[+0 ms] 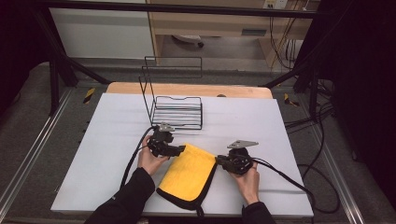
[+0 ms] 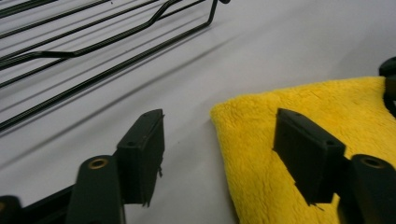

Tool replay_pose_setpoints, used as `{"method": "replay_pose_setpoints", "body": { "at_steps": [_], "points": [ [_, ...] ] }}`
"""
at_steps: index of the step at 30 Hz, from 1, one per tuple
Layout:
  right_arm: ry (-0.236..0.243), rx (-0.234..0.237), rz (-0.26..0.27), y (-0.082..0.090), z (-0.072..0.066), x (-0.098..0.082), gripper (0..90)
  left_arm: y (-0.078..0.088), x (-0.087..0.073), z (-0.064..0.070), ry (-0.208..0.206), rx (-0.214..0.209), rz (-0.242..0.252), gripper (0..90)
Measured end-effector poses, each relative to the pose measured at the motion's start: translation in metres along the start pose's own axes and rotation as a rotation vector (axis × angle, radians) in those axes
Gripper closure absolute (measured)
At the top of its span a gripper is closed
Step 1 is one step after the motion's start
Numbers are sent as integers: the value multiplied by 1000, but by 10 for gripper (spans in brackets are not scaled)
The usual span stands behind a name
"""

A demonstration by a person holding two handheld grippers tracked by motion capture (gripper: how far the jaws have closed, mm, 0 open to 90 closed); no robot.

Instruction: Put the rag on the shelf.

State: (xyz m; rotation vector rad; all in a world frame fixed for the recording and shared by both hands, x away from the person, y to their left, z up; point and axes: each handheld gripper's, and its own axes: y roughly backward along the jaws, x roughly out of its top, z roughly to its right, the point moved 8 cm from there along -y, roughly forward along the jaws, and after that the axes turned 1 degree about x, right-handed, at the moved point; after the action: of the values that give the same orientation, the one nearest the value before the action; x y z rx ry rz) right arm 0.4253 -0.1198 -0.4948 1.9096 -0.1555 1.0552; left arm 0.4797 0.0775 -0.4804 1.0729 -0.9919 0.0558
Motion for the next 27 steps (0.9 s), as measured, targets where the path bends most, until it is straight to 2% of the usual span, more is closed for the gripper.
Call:
{"method": "replay_pose_setpoints", "body": {
  "at_steps": [2,6,9,11,15,18,20,23,27],
  "points": [
    [1,-1,4,1,-1,0,764,-6,-1,-1,10,-9,-11,423],
    [26,-13,23,5,0,1,638,-14,-6,-1,13,-44,-43,519],
    [1,-17,46,9,2,2,529,-17,-8,-1,36,-84,-53,582],
    [-15,-16,54,10,3,2,495,-18,-9,1,46,-105,-54,642],
    [-40,-11,64,8,5,1,402,-20,-12,4,66,-133,-63,692],
    [-51,-13,56,7,5,0,393,-20,-13,4,90,-151,-72,719],
    [-61,-15,49,5,5,-1,427,-20,-13,4,99,-152,-77,749],
    [-93,-7,28,0,5,-4,485,-18,-12,5,102,-142,-81,797],
    [-160,21,18,-8,2,-5,547,-13,-11,4,100,-130,-68,824]
  ]
}}
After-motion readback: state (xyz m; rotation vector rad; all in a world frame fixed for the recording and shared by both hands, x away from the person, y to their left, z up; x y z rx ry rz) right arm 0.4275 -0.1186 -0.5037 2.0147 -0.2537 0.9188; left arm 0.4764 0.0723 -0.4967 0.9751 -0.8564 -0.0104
